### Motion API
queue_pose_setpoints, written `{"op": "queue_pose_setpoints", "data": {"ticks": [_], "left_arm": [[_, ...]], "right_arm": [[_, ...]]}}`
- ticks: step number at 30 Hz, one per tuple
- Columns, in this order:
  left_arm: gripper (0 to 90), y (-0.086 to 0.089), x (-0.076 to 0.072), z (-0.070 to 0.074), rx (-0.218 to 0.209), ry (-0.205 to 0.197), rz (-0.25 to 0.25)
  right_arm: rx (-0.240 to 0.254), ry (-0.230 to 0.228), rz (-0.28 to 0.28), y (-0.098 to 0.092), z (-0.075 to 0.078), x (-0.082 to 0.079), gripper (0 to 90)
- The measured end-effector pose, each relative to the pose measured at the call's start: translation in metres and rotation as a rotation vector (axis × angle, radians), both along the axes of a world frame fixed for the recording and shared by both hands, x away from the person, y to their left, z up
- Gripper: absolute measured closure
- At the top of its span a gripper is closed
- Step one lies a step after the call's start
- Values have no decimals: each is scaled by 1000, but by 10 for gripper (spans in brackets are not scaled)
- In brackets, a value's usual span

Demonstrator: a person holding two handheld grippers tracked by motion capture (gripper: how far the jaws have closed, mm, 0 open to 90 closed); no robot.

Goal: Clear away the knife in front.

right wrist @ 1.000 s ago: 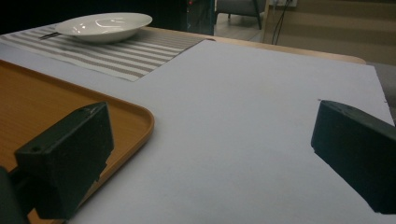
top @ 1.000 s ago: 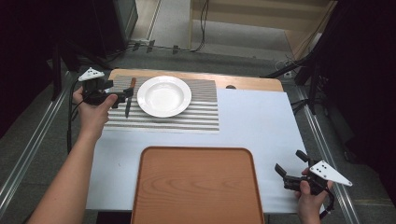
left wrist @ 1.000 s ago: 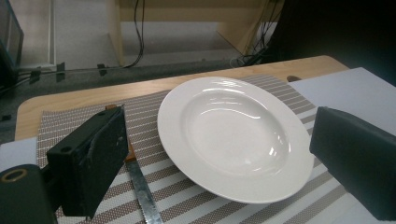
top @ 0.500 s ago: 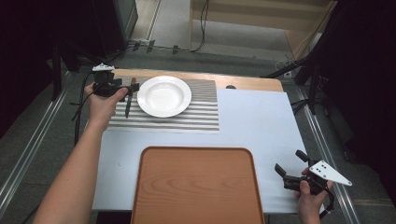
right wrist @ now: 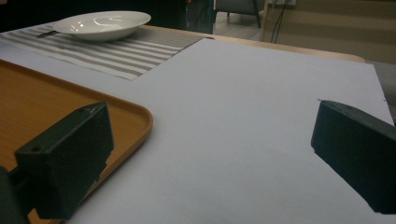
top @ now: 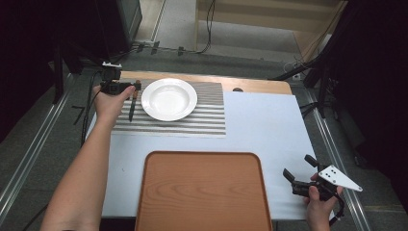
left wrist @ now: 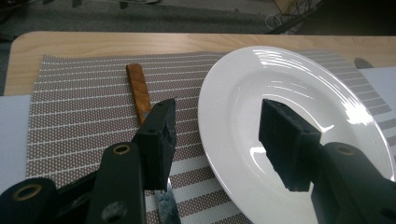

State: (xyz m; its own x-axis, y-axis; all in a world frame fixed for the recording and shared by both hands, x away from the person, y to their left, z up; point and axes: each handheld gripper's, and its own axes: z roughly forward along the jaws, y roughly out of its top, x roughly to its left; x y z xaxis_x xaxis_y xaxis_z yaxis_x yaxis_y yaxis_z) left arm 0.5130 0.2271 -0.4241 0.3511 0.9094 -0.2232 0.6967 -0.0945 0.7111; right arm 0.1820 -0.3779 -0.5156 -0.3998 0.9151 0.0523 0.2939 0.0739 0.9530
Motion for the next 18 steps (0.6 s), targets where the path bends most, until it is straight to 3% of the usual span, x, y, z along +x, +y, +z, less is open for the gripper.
{"op": "queue_pose_setpoints", "data": {"ticks": [5,10,18], "left_arm": [[557,-3,9,-6,49,42,19],[589,2,20,-18,72,104,59],[638,2,32,-27,85,146,91]], "right_arm": [[-1,7,-5,1,0,0,0],[-7,9,-8,2,0,1,0],[-14,8,-8,2,0,1,0]]}}
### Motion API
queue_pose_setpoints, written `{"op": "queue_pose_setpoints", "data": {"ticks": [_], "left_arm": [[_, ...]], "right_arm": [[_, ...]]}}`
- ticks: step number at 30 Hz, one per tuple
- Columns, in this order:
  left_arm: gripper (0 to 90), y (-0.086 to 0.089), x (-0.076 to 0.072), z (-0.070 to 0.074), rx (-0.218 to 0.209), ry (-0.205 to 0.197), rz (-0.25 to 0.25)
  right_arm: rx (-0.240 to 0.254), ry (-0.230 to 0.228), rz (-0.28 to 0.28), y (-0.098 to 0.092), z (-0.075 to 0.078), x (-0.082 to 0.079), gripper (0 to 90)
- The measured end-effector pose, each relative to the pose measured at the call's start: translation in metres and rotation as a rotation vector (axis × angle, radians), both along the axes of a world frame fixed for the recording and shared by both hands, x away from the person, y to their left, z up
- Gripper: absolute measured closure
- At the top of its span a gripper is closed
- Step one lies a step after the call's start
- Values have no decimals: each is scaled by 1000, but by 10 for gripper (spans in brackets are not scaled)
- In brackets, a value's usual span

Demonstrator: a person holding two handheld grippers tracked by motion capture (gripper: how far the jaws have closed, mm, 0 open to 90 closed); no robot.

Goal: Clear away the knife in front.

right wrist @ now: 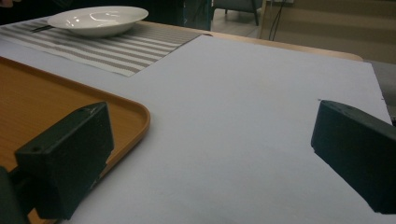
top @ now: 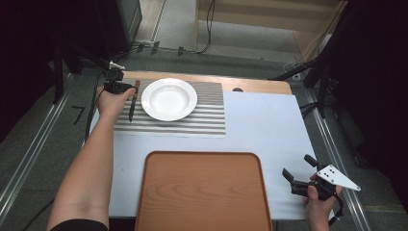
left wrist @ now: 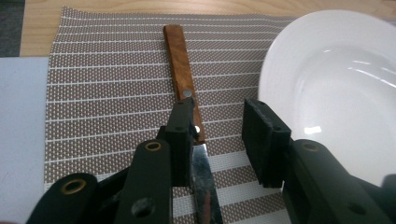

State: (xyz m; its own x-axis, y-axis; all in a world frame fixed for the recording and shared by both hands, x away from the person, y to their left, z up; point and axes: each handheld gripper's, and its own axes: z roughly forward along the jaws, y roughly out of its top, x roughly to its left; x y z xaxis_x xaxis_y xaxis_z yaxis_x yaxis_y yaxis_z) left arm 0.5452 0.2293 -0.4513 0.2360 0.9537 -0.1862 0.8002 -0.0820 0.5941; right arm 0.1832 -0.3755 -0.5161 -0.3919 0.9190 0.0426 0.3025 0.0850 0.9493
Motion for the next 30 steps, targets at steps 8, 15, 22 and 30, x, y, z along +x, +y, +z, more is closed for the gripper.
{"op": "queue_pose_setpoints", "data": {"ticks": [8,15,22,30], "left_arm": [[658,2,8,-18,46,59,35],[664,-1,10,-25,64,64,35],[701,-6,10,-26,88,49,37],[761,-10,9,-26,132,51,45]], "right_arm": [[-5,2,-1,0,0,0,0],[-6,6,-4,0,0,1,0],[-7,5,-4,1,0,1,0],[-8,7,-4,1,0,1,0]]}}
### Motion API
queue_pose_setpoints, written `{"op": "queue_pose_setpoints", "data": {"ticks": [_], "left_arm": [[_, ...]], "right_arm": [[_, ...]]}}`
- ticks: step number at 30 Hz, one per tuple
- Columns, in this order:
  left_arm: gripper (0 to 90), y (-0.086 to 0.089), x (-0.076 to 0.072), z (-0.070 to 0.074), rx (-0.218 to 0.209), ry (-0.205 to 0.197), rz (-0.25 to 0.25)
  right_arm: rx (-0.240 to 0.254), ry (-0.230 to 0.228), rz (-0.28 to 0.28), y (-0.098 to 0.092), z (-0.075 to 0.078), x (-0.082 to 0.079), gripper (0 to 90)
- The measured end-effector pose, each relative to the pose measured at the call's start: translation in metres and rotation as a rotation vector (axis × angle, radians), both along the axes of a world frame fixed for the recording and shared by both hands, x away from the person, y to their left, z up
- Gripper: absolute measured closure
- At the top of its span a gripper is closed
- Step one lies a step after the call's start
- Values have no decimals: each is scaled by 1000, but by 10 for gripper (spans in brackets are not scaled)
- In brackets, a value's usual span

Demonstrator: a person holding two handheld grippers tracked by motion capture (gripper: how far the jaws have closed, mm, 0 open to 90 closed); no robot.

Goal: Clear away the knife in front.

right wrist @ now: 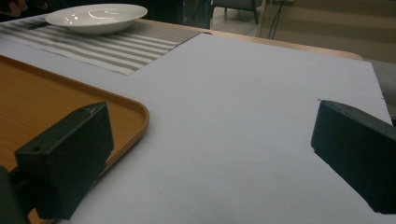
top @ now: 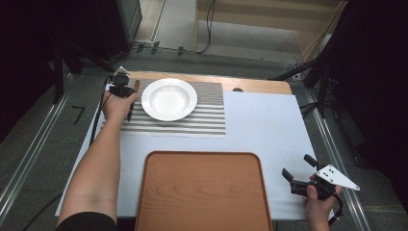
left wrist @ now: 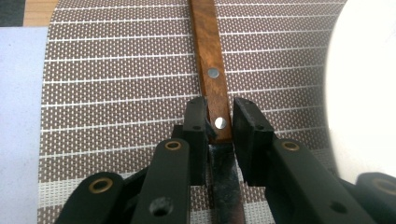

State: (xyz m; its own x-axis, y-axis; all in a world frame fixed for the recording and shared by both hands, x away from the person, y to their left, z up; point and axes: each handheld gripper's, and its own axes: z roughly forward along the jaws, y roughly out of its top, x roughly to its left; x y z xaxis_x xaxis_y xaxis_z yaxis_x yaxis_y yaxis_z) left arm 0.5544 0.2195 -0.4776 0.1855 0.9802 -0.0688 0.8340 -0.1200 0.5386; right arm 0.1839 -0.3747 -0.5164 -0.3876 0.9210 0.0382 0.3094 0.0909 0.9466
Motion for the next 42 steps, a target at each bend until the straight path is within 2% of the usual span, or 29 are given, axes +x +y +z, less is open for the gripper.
{"op": "queue_pose_setpoints", "data": {"ticks": [5,9,12,18,28,35,42], "left_arm": [[768,-3,-1,0,28,-6,-10],[770,-2,-1,1,24,-1,-9],[771,1,-2,2,3,10,-14],[770,3,-5,9,-31,3,-30],[771,6,-15,30,-47,-26,-54],[770,8,-24,41,-75,-35,-68],[770,8,-38,47,-99,-40,-89]], "right_arm": [[-1,0,0,0,0,0,0],[-1,-1,1,0,0,0,0],[3,-5,4,-1,0,0,0],[7,-8,4,-1,0,0,0],[11,-8,9,-2,0,0,0],[10,-8,9,-1,0,0,0],[11,-9,6,-1,0,0,0]]}}
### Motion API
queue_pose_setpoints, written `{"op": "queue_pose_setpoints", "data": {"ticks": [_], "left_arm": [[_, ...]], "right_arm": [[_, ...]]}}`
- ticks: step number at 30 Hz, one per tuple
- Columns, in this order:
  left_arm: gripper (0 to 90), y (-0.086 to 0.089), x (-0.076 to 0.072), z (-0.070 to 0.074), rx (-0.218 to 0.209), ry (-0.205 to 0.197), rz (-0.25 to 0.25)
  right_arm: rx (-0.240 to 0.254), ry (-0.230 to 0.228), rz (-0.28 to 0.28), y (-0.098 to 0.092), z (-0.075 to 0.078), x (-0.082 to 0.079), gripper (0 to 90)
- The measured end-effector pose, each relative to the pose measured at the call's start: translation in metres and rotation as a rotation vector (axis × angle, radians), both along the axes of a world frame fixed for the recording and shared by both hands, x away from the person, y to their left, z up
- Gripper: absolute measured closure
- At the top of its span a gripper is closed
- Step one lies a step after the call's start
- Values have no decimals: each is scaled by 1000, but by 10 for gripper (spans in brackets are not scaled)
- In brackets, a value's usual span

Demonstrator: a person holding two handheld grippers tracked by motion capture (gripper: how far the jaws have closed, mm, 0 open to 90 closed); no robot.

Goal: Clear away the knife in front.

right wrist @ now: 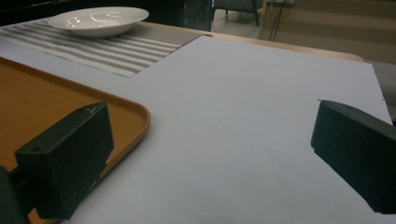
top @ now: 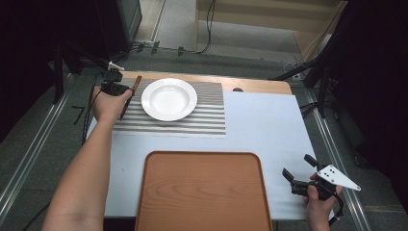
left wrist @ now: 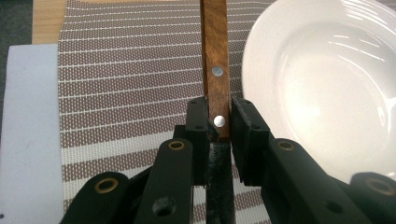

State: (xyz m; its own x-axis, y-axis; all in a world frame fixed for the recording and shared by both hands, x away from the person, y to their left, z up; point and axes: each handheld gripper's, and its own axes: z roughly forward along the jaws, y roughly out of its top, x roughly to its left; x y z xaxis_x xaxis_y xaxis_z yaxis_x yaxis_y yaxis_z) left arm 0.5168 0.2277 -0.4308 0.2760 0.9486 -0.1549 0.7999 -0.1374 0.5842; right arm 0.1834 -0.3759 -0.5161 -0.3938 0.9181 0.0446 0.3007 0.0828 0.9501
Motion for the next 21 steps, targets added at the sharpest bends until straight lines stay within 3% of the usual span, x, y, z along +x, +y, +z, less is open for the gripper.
{"op": "queue_pose_setpoints", "data": {"ticks": [4,13,21], "left_arm": [[770,-1,-12,2,-55,-11,-19],[770,-12,-34,3,-18,-19,-75],[770,-20,-53,9,-32,-45,-114]], "right_arm": [[2,0,0,0,0,0,0],[-1,-4,1,0,0,0,0],[-1,-4,2,0,0,0,0]]}}
